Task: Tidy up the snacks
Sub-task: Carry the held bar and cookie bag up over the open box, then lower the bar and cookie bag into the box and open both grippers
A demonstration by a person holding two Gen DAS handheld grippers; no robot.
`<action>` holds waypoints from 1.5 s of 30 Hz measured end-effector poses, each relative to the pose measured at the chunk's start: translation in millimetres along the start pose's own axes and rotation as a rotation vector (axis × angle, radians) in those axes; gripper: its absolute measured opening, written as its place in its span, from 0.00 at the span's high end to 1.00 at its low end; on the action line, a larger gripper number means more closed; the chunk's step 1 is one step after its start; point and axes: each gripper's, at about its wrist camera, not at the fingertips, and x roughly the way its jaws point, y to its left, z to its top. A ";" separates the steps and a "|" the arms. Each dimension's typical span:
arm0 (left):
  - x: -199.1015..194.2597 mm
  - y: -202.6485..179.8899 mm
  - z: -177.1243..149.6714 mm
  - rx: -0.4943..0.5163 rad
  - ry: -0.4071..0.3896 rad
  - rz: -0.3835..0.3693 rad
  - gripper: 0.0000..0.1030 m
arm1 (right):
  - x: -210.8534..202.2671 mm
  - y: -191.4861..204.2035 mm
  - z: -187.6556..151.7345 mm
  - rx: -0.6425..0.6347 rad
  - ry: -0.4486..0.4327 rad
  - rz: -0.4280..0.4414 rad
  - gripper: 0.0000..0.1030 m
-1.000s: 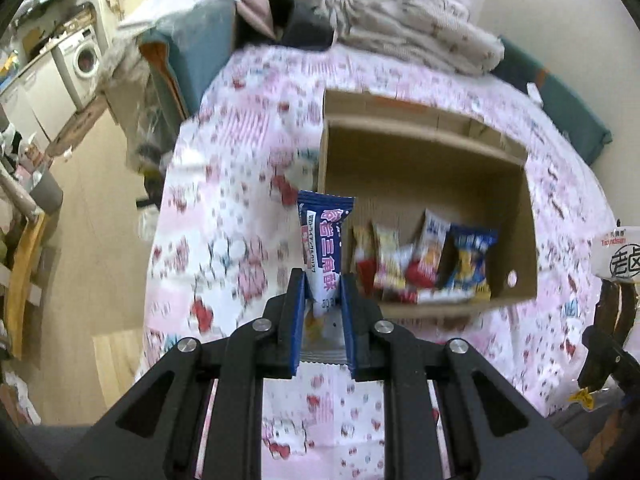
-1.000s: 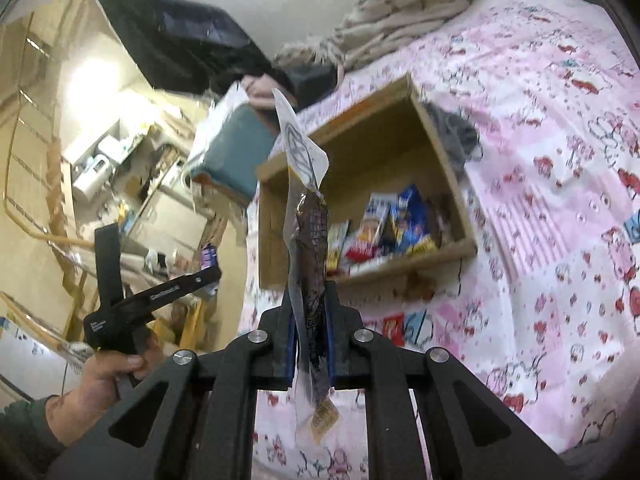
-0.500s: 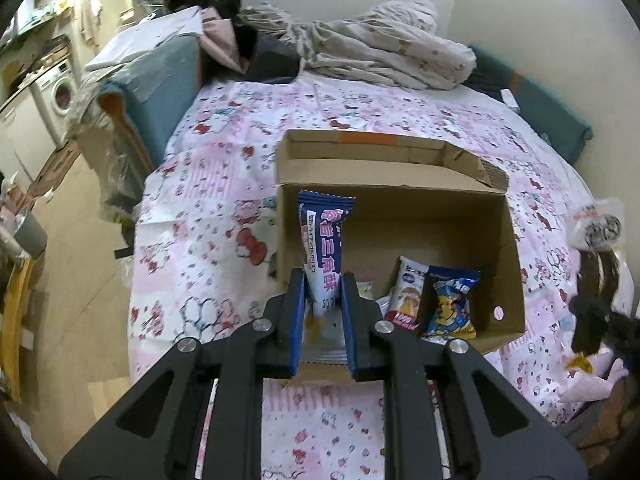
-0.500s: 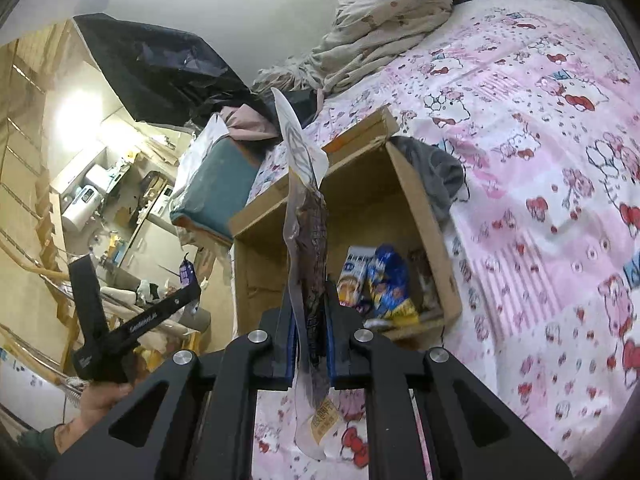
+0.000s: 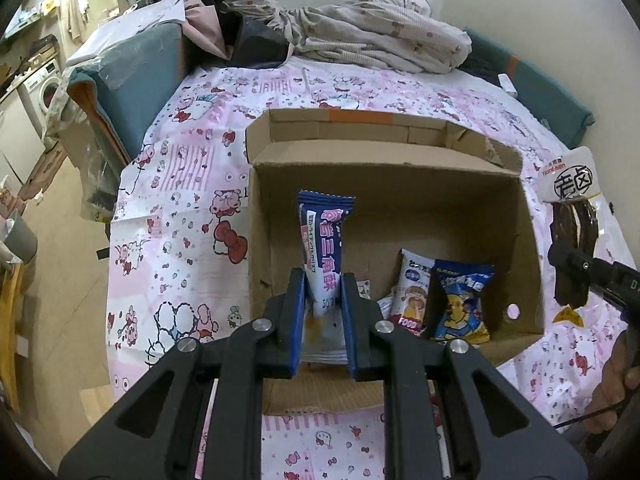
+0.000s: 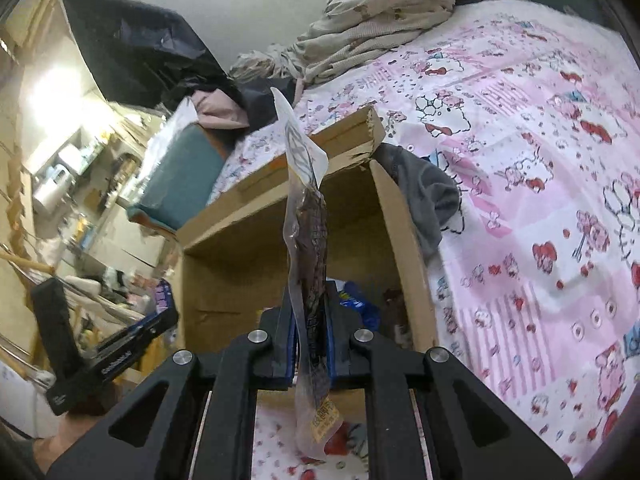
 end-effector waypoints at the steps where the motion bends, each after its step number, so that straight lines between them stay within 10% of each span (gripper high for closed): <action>1: 4.5 -0.9 -2.0 -0.002 0.010 -0.004 0.86 | 2.2 -1.8 -1.2 0.004 0.004 -0.010 0.88; 31: 14.7 -8.0 -9.3 0.037 0.009 0.023 0.85 | 11.1 0.7 -3.2 -0.019 0.003 -0.073 0.84; 34: 14.3 -11.2 -10.3 0.055 0.013 0.011 0.76 | 8.0 1.1 -0.1 -0.001 -0.001 -0.034 0.72; 37: 11.1 -14.0 -11.2 0.064 -0.001 -0.006 0.41 | 2.3 5.6 0.3 -0.009 -0.034 -0.015 0.15; 40: 6.7 -14.9 -10.8 0.058 -0.023 -0.020 0.24 | -5.6 13.1 1.4 -0.044 -0.077 -0.007 0.13; 45: 7.6 -15.9 -10.6 0.063 -0.011 -0.023 0.22 | -3.6 10.8 2.0 -0.020 -0.058 0.012 0.13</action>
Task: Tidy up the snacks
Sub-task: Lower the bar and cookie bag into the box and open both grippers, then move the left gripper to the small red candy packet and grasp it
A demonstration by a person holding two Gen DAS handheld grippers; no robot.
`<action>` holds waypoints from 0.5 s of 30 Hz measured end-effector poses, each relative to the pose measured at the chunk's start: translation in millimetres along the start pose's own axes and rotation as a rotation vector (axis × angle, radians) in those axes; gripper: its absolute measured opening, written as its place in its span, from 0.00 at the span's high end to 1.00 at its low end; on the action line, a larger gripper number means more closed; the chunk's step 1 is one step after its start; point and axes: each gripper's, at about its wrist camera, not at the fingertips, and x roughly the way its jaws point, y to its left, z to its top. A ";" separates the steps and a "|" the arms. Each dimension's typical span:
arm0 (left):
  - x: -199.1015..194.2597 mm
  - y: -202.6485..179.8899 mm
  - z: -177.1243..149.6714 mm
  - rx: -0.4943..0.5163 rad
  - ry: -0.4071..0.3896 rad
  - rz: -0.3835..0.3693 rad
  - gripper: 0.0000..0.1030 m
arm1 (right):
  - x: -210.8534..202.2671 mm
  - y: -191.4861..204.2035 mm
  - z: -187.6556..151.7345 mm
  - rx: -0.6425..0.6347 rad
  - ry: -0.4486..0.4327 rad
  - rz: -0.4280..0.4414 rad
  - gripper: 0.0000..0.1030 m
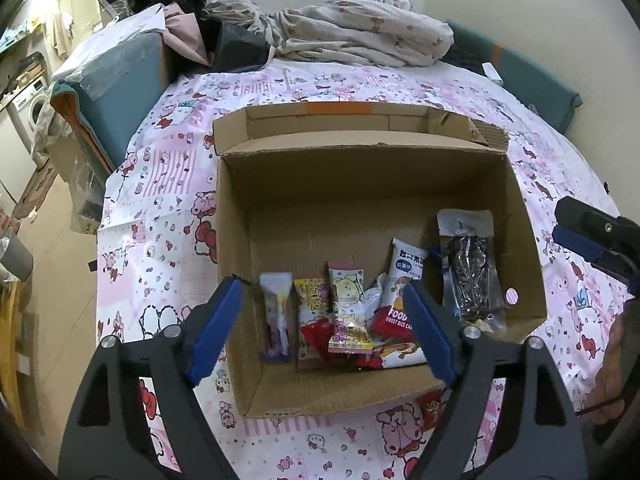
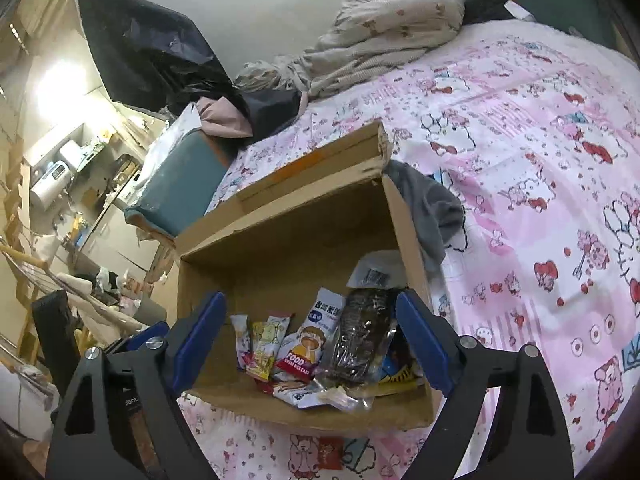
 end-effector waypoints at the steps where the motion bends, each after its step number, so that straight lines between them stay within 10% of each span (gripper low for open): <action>1: -0.5 0.3 -0.1 -0.003 0.001 -0.001 0.22 | -0.8 -1.4 0.2 0.006 -0.002 0.003 0.13; 15: -22.1 9.4 -8.6 -0.052 -0.010 0.002 0.22 | -39.2 -2.4 -14.2 0.040 -0.038 -0.043 0.13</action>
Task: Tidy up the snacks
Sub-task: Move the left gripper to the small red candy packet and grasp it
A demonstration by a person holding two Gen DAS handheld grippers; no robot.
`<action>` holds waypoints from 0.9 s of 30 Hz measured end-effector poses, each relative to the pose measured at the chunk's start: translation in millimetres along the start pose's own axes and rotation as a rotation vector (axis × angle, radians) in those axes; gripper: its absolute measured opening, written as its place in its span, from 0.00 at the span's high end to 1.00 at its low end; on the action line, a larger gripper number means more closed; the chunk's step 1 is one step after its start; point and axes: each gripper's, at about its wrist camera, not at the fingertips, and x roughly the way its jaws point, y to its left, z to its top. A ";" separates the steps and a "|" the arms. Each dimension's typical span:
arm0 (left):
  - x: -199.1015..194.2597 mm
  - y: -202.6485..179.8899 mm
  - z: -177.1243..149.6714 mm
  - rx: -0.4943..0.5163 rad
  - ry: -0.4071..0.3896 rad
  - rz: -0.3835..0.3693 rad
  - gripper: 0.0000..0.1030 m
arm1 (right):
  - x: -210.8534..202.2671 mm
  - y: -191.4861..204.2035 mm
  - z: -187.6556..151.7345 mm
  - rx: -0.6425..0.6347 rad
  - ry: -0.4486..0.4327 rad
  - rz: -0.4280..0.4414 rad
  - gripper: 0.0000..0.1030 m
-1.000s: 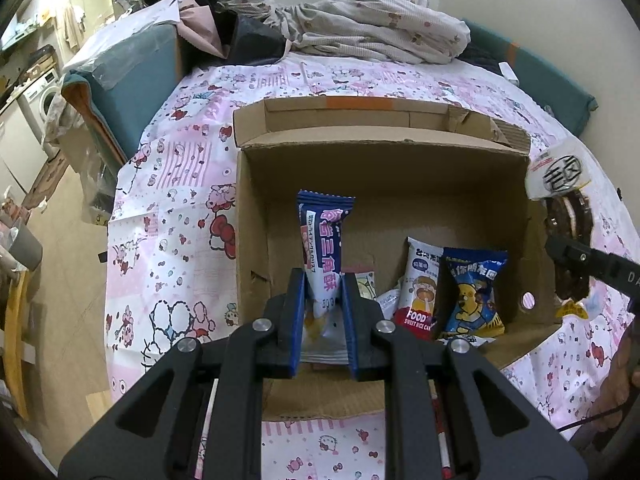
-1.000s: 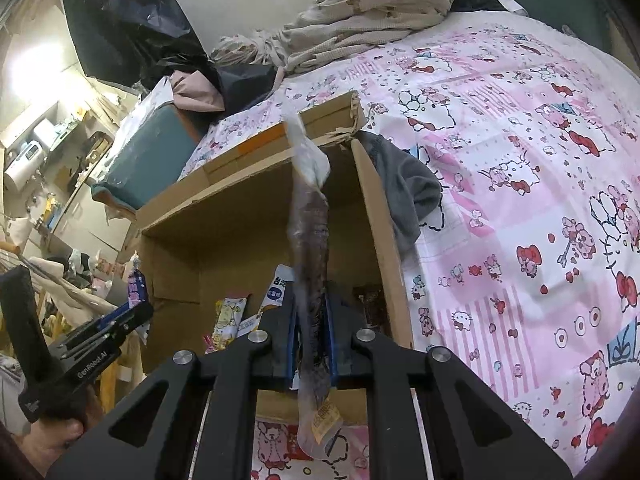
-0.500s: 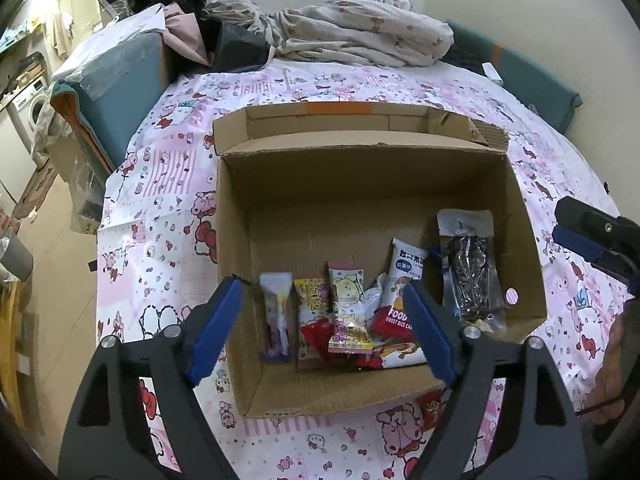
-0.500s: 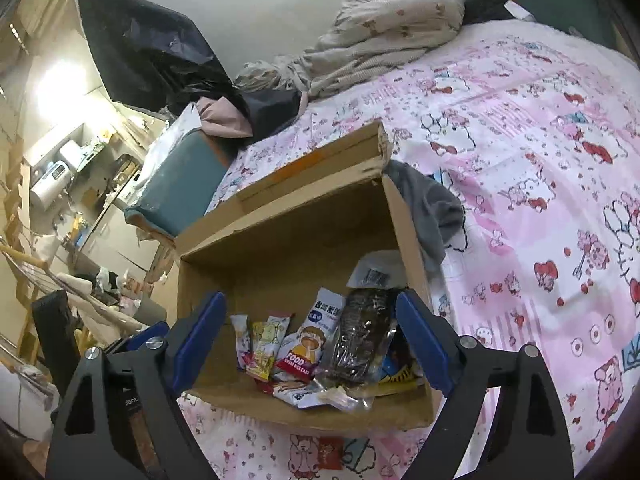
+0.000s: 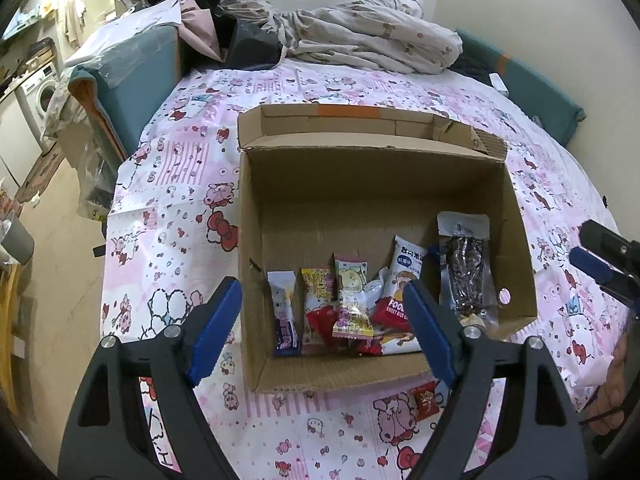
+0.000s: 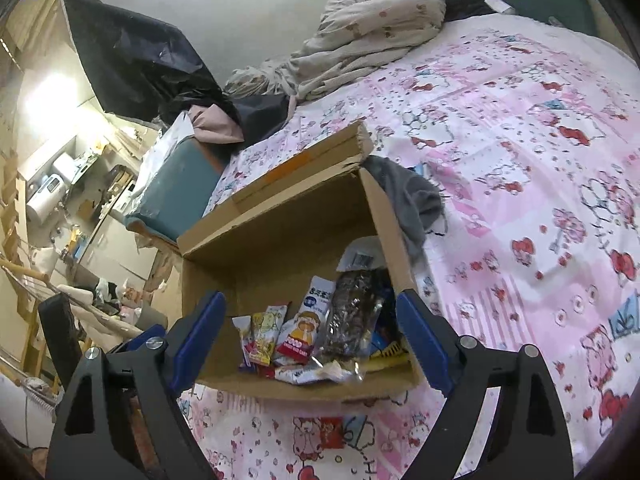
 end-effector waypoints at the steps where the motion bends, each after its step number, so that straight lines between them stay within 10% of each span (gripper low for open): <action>1: -1.8 0.1 -1.1 -0.001 0.000 0.000 0.22 | -4.9 0.8 -0.7 -0.007 -0.003 -0.017 0.13; 27: 0.4 -29.3 -68.5 0.004 0.151 0.035 0.22 | -14.2 -38.6 -76.8 0.174 0.235 -0.167 0.13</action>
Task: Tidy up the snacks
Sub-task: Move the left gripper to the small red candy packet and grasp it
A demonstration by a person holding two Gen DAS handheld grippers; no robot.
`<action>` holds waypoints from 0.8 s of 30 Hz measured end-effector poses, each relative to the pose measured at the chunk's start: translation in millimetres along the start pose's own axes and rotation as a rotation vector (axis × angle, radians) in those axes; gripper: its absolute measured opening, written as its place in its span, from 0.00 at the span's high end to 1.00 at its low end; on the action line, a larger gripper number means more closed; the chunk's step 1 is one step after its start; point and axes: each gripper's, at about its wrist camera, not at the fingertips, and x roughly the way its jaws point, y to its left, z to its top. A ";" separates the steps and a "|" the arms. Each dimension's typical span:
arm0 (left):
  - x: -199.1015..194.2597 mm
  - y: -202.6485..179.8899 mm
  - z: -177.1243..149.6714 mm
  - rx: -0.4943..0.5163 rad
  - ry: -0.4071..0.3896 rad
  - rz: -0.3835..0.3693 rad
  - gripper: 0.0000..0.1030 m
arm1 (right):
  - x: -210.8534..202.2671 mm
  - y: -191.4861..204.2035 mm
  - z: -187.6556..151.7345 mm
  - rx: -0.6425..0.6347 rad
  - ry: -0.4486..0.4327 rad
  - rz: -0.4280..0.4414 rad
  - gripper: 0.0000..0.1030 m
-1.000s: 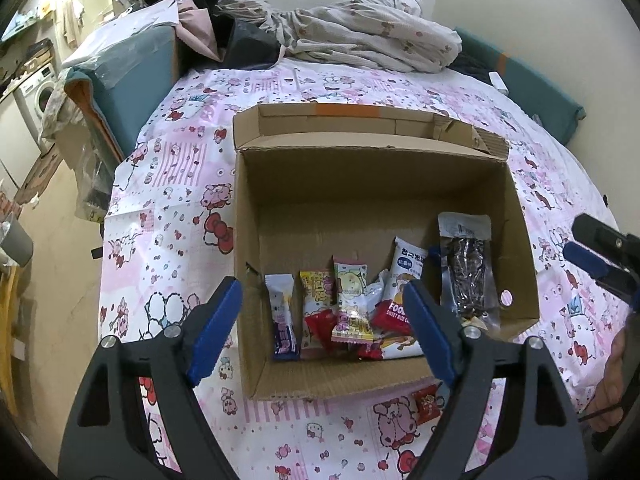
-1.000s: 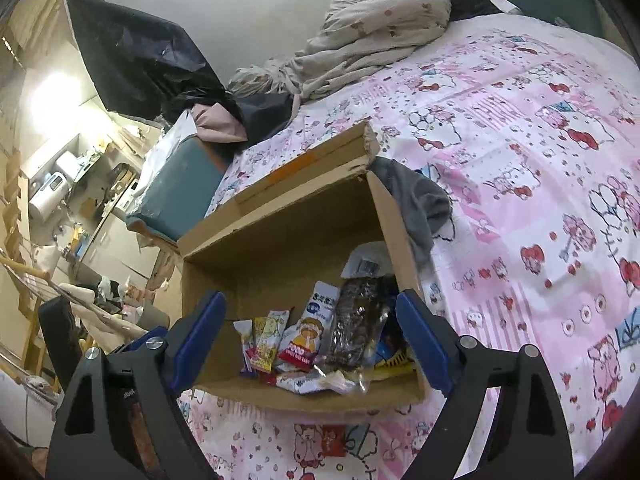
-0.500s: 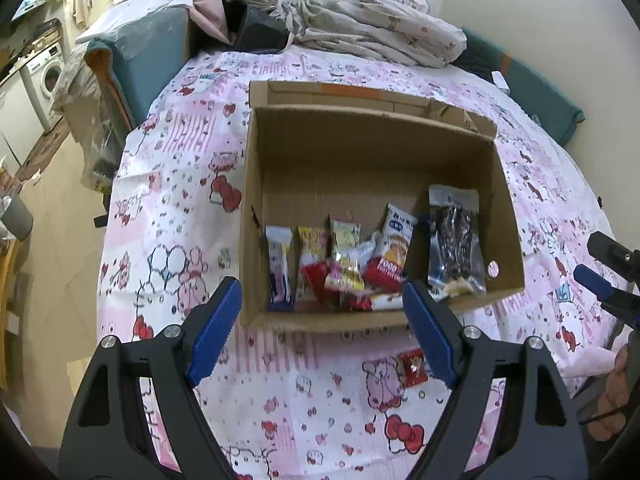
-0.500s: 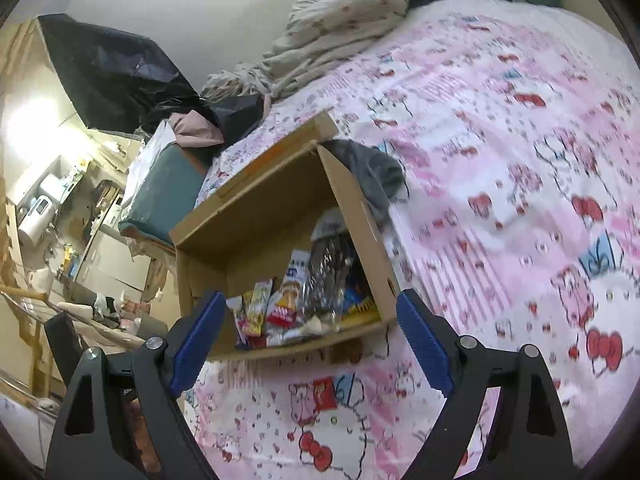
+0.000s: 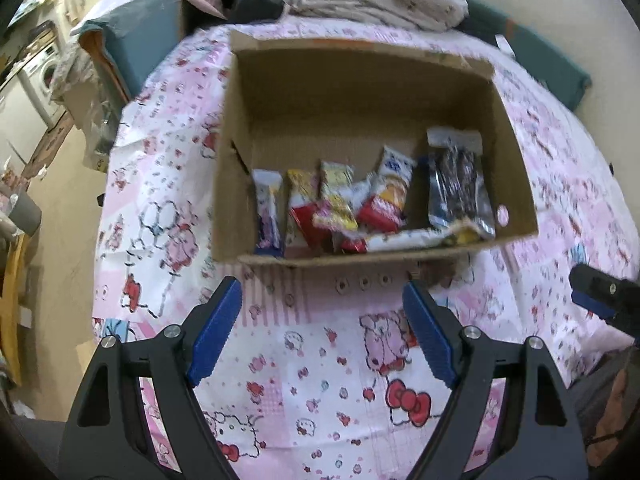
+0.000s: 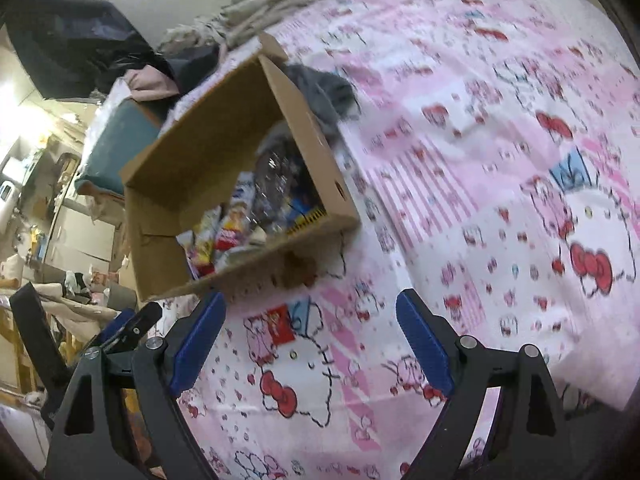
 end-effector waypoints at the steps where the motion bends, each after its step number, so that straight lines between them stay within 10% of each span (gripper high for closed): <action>1: 2.9 -3.6 -1.6 0.009 0.014 0.000 0.22 | 1.3 -2.6 -0.2 0.017 0.002 -0.013 0.13; 19: 101.5 -94.2 -35.7 0.078 0.265 0.103 0.40 | 10.6 -36.7 6.9 0.206 0.031 0.007 0.13; 24: 103.3 -96.0 -38.6 0.092 0.270 0.065 0.87 | 16.0 -36.6 6.3 0.217 0.057 0.036 0.13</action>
